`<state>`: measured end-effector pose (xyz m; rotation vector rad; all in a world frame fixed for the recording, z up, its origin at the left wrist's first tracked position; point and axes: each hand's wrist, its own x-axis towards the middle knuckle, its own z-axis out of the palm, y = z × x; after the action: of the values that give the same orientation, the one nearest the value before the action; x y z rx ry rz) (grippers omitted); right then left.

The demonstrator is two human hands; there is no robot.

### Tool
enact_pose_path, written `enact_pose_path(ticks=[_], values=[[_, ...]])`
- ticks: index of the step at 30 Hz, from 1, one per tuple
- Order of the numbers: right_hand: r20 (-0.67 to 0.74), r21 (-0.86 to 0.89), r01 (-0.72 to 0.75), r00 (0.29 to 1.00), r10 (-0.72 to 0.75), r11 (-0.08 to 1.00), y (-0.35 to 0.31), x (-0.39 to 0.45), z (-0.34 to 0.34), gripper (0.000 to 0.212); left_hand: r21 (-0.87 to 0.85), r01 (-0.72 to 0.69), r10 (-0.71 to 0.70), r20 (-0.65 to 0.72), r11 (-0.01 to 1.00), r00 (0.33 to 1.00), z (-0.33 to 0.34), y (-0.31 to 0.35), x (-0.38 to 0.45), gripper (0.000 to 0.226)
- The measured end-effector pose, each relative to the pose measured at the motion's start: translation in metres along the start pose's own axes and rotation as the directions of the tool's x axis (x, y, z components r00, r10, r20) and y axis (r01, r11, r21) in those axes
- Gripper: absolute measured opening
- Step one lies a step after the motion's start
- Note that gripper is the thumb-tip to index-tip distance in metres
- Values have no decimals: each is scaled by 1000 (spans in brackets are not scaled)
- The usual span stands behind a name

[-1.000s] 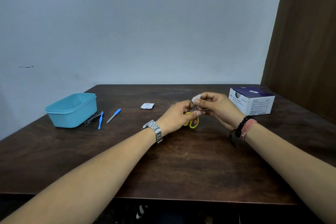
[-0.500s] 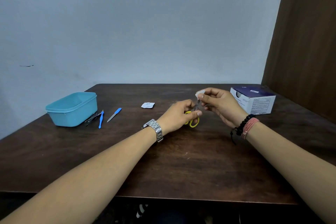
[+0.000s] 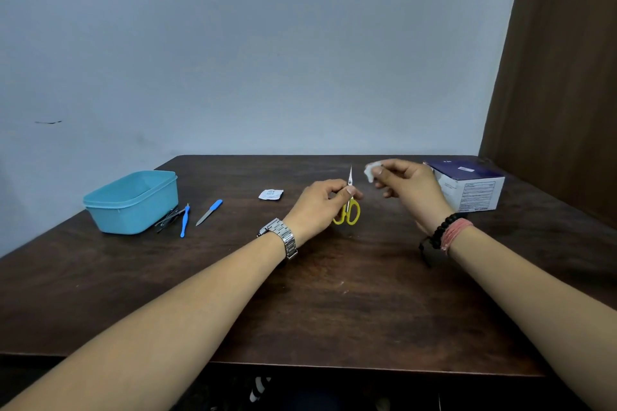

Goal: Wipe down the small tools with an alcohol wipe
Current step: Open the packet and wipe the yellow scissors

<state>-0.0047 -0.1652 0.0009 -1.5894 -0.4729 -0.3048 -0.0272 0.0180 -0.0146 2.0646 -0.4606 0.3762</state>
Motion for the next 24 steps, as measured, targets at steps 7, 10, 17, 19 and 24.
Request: enact_pose_path(ticks=[7, 10, 17, 19, 24], values=[[154, -317, 166, 980, -123, 934, 4, -3, 7, 6, -210, 36, -47, -48, 977, 998, 2, -2, 1, 17], [174, -347, 194, 975, -140, 918, 4, -4, 6, 6, -257, 52, -67, -51, 965, 996, 2, -4, 1, 5], [241, -421, 252, 957, -161, 871, -2, -8, 7, 5, -435, 104, -154, -81, 895, 985, -3, 0, 3, 6], [251, -432, 280, 950, -184, 857, -3, -9, 8, 4, -439, 116, -157, -56, 891, 986, -3, -1, 2, 7], [243, -437, 299, 947, -209, 849, -3, -8, 7, 5, -501, 132, -171, -32, 855, 985, 0, 2, 2, 10]])
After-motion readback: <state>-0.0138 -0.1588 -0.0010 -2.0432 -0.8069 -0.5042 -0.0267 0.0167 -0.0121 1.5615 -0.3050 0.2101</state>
